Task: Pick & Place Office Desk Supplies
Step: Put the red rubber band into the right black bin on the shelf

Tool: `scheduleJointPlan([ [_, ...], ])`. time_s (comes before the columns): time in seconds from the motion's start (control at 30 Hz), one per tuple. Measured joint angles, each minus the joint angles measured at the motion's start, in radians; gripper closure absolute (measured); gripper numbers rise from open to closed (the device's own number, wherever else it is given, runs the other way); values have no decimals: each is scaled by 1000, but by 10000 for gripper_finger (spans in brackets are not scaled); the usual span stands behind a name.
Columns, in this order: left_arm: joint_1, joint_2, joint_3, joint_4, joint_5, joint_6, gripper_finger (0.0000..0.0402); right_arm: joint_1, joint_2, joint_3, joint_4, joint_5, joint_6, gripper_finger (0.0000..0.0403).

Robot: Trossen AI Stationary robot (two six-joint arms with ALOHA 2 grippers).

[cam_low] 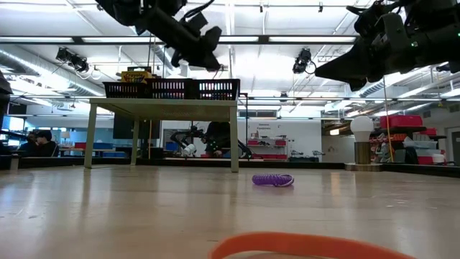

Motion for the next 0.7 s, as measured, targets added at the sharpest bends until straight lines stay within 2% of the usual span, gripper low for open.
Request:
scheduleJointPlan([
  [0.1,1,0,7,-55,-3,-44,373,0,0,0,1,-1,-3,392],
  [0.2,1,1,59,-184,-6,-58,351,0,0,0,1,-4,-3,392],
  [0.33,1,14,173,-394,0,-59,321,0,0,0,1,-3,-3,392],
  [0.5,27,62,336,-664,79,-76,290,0,0,0,9,-3,-3,392],
  [0.7,34,153,493,-803,99,-56,256,-2,0,0,18,-3,-3,392],
])
